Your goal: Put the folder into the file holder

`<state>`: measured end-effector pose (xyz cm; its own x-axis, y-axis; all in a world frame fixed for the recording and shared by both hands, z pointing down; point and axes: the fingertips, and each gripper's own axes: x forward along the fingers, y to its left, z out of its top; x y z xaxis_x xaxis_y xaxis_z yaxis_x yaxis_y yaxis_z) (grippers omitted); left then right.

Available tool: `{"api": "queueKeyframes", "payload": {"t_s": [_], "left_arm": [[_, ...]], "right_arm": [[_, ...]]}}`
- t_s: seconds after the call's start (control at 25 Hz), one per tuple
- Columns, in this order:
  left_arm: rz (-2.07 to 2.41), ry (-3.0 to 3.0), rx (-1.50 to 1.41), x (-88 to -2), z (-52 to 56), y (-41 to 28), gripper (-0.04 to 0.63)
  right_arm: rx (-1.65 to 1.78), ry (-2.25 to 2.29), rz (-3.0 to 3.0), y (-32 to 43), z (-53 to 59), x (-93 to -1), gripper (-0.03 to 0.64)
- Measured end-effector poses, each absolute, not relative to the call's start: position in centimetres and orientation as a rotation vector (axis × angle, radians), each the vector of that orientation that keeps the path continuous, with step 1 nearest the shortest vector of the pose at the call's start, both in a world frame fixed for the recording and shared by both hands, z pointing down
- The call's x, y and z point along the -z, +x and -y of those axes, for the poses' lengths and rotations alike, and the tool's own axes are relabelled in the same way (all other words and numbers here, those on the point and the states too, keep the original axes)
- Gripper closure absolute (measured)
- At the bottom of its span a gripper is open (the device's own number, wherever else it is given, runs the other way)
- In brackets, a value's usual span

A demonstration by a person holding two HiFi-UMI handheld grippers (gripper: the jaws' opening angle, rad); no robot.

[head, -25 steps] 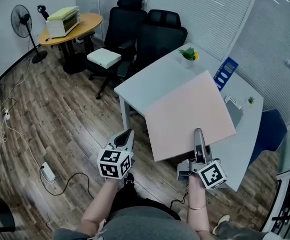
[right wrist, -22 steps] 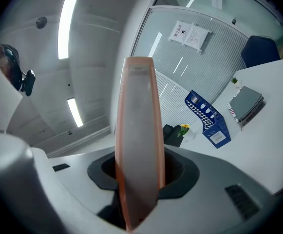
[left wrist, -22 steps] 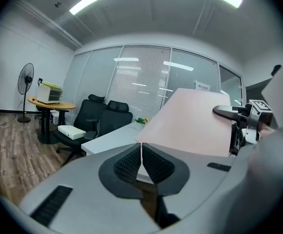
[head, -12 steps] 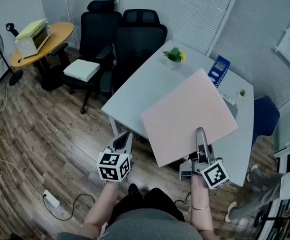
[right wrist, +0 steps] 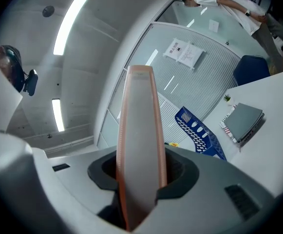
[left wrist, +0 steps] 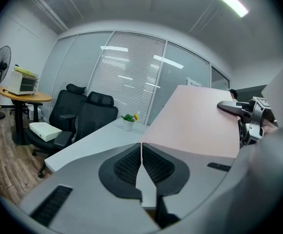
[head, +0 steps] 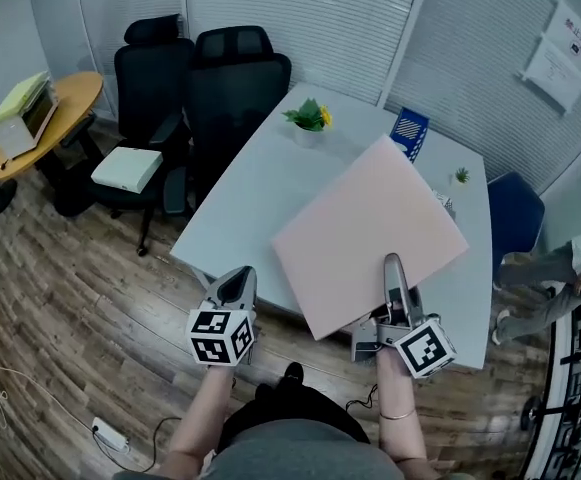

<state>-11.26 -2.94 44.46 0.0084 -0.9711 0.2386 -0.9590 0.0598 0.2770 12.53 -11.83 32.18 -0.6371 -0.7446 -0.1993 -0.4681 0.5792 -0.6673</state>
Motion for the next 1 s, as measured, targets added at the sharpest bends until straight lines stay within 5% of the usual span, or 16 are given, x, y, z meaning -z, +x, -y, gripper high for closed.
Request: {"api": "queueKeyframes", "payload": {"t_s": [1.0], "left_arm": [[1.671,2.285,-0.061,-41.8,23.4,-7.4,0.568]], "right_arm": [[0.439,-1.354,-2.081,19.8,20.6,-24.8,0.46]]}}
